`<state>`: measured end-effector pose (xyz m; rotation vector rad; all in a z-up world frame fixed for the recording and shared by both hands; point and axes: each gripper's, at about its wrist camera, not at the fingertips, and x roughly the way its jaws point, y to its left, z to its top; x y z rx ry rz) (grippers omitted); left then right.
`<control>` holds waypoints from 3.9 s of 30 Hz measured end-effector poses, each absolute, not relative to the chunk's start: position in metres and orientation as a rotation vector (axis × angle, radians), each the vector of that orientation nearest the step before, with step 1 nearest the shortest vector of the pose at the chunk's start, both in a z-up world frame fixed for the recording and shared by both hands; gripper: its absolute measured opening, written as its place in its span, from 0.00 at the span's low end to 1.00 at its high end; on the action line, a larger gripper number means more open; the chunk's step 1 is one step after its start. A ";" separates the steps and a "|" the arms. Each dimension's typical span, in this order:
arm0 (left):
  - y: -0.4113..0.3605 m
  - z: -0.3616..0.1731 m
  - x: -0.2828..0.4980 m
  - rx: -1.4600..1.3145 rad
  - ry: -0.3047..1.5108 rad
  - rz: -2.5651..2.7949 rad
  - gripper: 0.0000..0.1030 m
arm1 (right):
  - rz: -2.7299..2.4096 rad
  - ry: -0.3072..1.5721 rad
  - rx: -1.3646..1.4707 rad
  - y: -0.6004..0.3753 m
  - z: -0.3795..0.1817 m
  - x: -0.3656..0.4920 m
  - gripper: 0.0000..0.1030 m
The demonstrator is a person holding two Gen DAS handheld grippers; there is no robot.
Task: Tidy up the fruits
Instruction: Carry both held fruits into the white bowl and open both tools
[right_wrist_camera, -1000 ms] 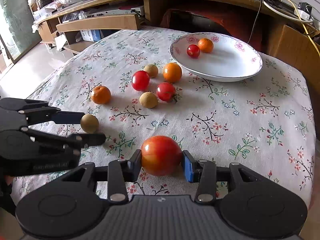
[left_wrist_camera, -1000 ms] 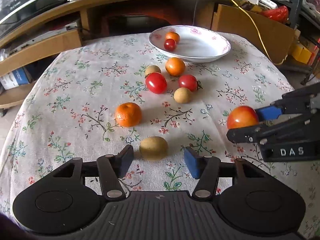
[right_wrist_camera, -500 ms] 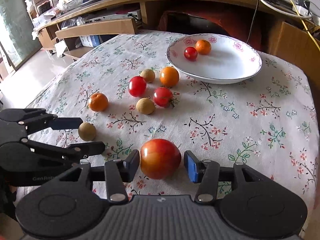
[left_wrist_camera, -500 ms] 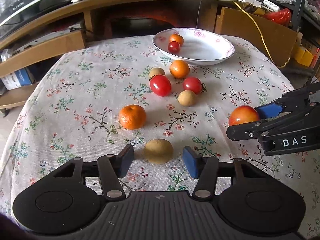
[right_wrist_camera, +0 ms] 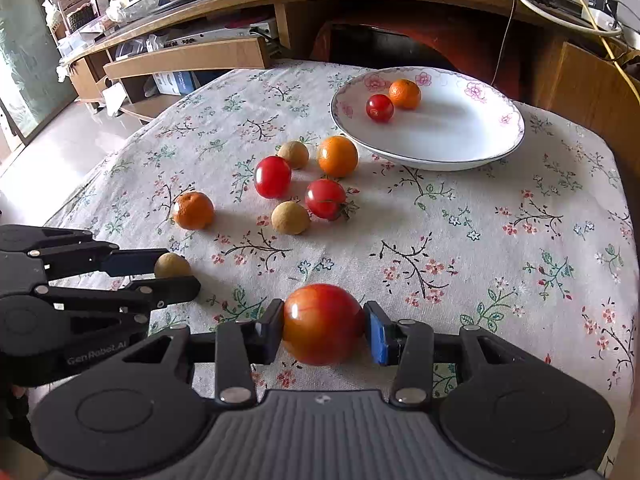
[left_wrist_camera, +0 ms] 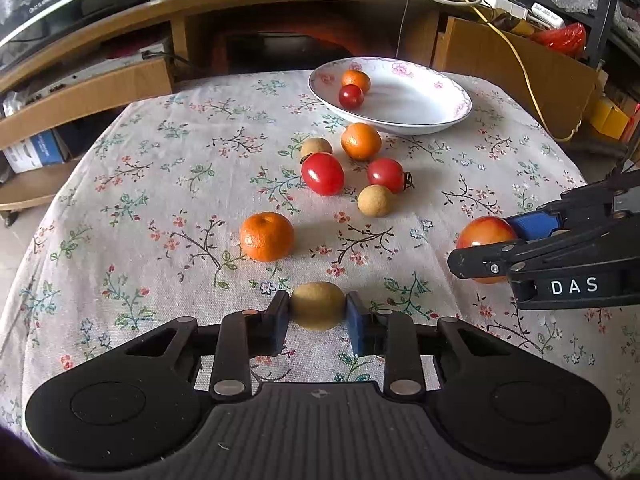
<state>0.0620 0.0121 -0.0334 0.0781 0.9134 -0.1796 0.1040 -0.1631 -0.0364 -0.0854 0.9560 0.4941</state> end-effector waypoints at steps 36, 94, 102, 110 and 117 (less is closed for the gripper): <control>-0.022 0.006 0.129 0.055 0.820 -0.211 0.35 | 0.397 0.872 0.023 -0.183 -0.004 0.139 0.41; -0.052 -0.024 0.239 0.022 0.870 -0.215 0.48 | 0.322 0.848 0.038 -0.214 -0.026 0.270 0.42; -0.066 -0.009 0.225 0.097 0.810 -0.258 0.60 | 0.337 0.793 0.069 -0.212 -0.008 0.263 0.42; -0.058 0.005 0.213 0.088 0.794 -0.244 0.60 | 0.325 0.742 0.108 -0.213 0.017 0.249 0.42; -0.042 0.013 0.195 0.084 0.790 -0.214 0.60 | 0.290 0.749 0.116 -0.216 0.024 0.230 0.42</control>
